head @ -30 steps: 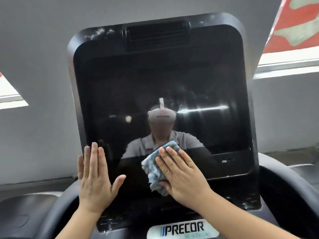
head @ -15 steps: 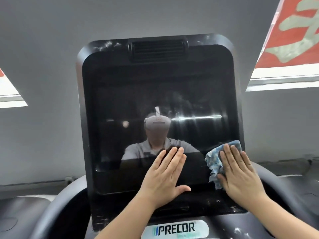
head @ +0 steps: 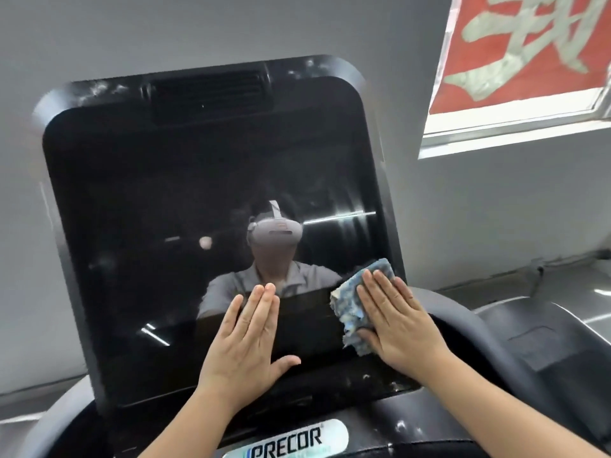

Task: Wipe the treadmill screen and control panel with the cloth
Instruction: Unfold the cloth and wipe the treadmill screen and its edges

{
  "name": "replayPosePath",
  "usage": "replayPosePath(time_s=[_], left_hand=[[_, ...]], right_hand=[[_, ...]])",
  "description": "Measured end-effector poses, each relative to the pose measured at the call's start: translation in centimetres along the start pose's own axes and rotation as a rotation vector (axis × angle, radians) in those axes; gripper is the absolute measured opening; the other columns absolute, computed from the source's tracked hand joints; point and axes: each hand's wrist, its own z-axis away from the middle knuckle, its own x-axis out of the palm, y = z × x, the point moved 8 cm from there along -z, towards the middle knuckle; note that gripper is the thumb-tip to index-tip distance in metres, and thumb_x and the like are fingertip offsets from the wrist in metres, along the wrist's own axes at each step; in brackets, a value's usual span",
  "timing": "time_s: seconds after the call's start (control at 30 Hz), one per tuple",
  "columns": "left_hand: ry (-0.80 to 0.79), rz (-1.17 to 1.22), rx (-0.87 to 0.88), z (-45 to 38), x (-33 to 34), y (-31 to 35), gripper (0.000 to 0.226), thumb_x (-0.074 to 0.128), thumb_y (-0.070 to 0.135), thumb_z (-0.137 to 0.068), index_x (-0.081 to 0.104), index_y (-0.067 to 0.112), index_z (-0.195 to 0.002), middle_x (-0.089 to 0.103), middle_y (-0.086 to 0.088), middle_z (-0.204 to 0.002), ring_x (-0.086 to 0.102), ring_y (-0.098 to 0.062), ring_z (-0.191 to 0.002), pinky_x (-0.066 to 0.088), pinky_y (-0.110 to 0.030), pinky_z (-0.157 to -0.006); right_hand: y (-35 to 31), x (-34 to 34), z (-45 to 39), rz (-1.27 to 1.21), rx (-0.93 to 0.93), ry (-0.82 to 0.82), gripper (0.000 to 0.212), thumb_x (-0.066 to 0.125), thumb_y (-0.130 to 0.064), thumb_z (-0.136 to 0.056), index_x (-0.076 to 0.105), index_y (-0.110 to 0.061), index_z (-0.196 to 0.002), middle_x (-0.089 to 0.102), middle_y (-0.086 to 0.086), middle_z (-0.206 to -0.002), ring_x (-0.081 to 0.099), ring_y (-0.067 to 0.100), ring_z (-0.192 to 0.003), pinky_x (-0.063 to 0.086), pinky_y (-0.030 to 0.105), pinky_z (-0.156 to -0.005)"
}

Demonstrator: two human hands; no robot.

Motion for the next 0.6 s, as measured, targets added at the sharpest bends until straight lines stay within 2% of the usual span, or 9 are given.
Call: replayPosePath(time_s=[0.1,0.17,0.2,0.27,0.33,0.4,0.47,0.6], left_hand=[[0.002,0.017,0.000,0.0,-0.2,-0.1,0.101,0.028,0.074,-0.093,0.019,-0.006,-0.153,0.004,-0.019,-0.167,0.005,-0.031,-0.155,0.011,-0.051,-0.124],[-0.007,0.018,-0.003,-0.1,-0.2,-0.1,0.103,0.027,0.077,-0.092,0.019,-0.006,-0.153,0.007,-0.019,-0.167,0.006,-0.031,-0.155,0.011,-0.051,-0.123],[-0.004,0.022,-0.007,-0.1,-0.1,-0.1,0.105,0.027,0.078,-0.091,0.019,-0.006,-0.153,0.009,-0.020,-0.167,0.007,-0.030,-0.155,0.011,-0.051,-0.123],[0.016,0.046,-0.004,-0.2,-0.2,-0.1,0.107,0.028,0.081,-0.090,0.017,-0.005,-0.154,0.011,-0.019,-0.165,0.008,-0.030,-0.155,0.010,-0.050,-0.124],[0.043,0.057,0.004,-0.2,-0.2,0.0,0.108,0.028,0.082,-0.089,0.018,-0.004,-0.154,0.014,-0.019,-0.164,0.009,-0.030,-0.154,0.010,-0.050,-0.124],[0.053,0.047,0.008,-0.2,-0.2,0.1,0.107,0.029,0.081,-0.089,0.020,-0.005,-0.153,0.015,-0.020,-0.165,0.009,-0.031,-0.155,0.010,-0.051,-0.124],[0.054,0.042,-0.002,-0.2,-0.3,0.2,0.106,0.028,0.079,-0.089,0.019,-0.005,-0.153,0.013,-0.020,-0.166,0.011,-0.031,-0.154,0.011,-0.051,-0.124],[0.059,0.034,-0.012,0.1,-0.4,0.0,0.103,0.024,0.078,-0.093,0.022,-0.006,-0.153,0.018,-0.021,-0.165,0.022,-0.033,-0.151,0.015,-0.052,-0.122]], right_hand=[[0.8,0.3,0.8,-0.040,0.147,-0.012,0.073,0.022,-0.051,-0.104,0.022,0.001,-0.154,0.012,0.019,-0.164,0.012,0.034,-0.152,0.009,0.047,-0.124],[-1.8,-0.3,0.0,-0.112,0.286,0.029,0.071,0.017,-0.048,-0.104,0.012,0.002,-0.155,0.012,0.023,-0.163,0.009,0.036,-0.152,0.008,0.048,-0.123],[-4.1,-0.5,-0.8,-0.153,0.288,0.050,0.071,0.022,-0.047,-0.103,0.011,0.002,-0.155,0.014,0.024,-0.162,0.008,0.036,-0.152,0.008,0.049,-0.123],[-9.0,-1.0,-2.6,-0.201,0.157,0.074,0.075,0.031,-0.046,-0.100,0.012,0.001,-0.155,0.012,0.022,-0.163,0.007,0.035,-0.152,0.009,0.047,-0.123],[-10.9,-1.4,-3.3,-0.196,0.011,0.087,0.073,0.034,-0.047,-0.102,0.018,0.000,-0.155,0.013,0.019,-0.164,0.012,0.033,-0.152,0.013,0.046,-0.122],[-8.6,-1.0,-2.0,-0.148,-0.009,0.090,0.074,0.040,-0.050,-0.100,0.023,-0.003,-0.154,0.017,0.016,-0.163,0.017,0.031,-0.151,0.017,0.045,-0.122],[-4.5,0.0,0.5,-0.126,0.139,0.049,0.079,0.040,-0.051,-0.098,0.016,-0.003,-0.156,0.012,0.015,-0.165,0.015,0.031,-0.152,0.015,0.045,-0.122],[0.5,0.8,4.3,-0.276,0.438,0.033,0.073,0.019,-0.051,-0.104,0.006,-0.002,-0.157,0.005,0.019,-0.165,0.013,0.034,-0.151,0.011,0.043,-0.123]])
